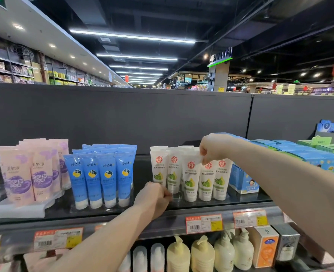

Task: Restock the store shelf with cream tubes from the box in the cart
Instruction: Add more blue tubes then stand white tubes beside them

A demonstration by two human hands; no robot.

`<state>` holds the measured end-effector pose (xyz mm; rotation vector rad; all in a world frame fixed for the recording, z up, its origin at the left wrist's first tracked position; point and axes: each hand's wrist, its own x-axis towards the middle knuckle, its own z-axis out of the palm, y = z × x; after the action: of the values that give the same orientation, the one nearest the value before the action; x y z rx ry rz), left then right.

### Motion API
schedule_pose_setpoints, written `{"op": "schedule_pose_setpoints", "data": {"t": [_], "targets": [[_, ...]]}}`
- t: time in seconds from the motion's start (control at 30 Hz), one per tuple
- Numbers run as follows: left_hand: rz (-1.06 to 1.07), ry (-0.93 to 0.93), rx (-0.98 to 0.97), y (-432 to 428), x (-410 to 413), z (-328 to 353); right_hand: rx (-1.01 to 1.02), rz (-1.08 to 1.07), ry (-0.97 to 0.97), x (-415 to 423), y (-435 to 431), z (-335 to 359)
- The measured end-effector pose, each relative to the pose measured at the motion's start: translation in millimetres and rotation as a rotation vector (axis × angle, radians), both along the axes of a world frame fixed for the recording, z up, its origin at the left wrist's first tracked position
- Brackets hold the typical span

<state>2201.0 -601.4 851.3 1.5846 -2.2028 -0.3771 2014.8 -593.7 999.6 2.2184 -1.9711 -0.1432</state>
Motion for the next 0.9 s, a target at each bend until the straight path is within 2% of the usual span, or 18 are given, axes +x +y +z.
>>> {"op": "schedule_pose_setpoints", "data": {"t": [0.2, 0.4, 0.53, 0.73, 0.9], "targets": [[-0.013, -0.071, 0.032, 5.4, -6.1, 9.7, -0.053, 0.002, -0.070, -7.8, 14.0, -10.0], [-0.037, 0.077, -0.397, 37.9, -22.5, 26.8, -0.135, -0.019, -0.076, -35.8, 49.2, -12.3], [-0.183, 0.055, -0.543, 61.9, -57.7, 45.2, -0.125, -0.087, -0.068, -65.0, 86.9, -18.2], [-0.320, -0.037, -0.401, 107.6, -157.1, 38.0, -0.076, -0.259, -0.058, -145.9, 181.3, -42.2], [-0.477, -0.046, -0.271, 186.9, -267.1, 10.6, 0.001, -0.460, -0.061, -234.0, 299.4, -64.0]]}}
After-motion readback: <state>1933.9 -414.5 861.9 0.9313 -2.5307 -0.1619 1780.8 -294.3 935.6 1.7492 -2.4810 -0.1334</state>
